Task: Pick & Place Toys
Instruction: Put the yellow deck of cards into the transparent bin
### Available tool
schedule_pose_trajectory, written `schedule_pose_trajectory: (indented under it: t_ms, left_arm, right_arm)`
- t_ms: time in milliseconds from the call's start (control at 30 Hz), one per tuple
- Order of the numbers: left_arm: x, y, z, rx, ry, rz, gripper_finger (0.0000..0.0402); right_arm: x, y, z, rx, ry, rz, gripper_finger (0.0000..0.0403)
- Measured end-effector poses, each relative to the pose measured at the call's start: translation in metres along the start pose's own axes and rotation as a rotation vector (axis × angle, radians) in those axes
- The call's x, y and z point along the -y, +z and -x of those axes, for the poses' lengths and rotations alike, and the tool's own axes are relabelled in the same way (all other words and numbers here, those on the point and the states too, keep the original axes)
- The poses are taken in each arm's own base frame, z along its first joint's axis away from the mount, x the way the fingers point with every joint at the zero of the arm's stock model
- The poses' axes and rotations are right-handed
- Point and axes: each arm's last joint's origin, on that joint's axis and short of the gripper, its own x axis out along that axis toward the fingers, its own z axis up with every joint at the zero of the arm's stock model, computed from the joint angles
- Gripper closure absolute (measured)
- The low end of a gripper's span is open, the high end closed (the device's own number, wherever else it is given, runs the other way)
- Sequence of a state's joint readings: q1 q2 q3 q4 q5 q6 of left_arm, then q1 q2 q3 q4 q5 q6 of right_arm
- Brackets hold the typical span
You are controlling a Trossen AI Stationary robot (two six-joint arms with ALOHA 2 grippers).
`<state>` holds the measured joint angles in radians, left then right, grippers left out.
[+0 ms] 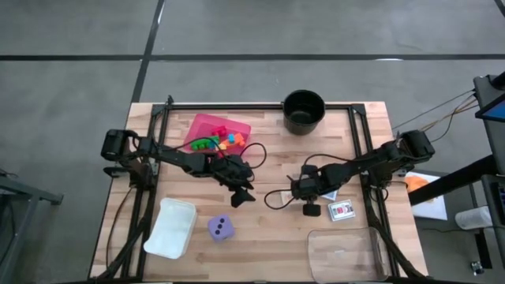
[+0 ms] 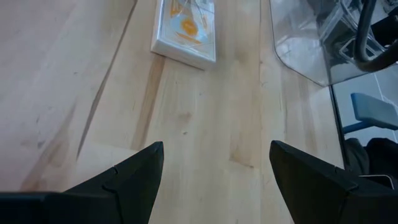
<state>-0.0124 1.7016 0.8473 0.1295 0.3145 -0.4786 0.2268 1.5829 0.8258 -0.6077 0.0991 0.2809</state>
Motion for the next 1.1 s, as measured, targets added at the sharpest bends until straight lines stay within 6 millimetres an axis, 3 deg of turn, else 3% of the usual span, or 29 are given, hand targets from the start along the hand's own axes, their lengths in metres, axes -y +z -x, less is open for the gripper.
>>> schedule_pose_trajectory:
  t_ms: [433,1100]
  left_arm:
    - [0.0,0.0,0.0,0.003,0.002,-0.027,0.0107]
    - [0.0,0.0,0.0,0.003,0.003,-0.038,0.0107]
  right_arm:
    - [-0.001,0.013,0.02,0.022,-0.064,0.034,0.0385]
    - [-0.002,0.008,0.003,-0.094,-0.058,0.034,0.0385]
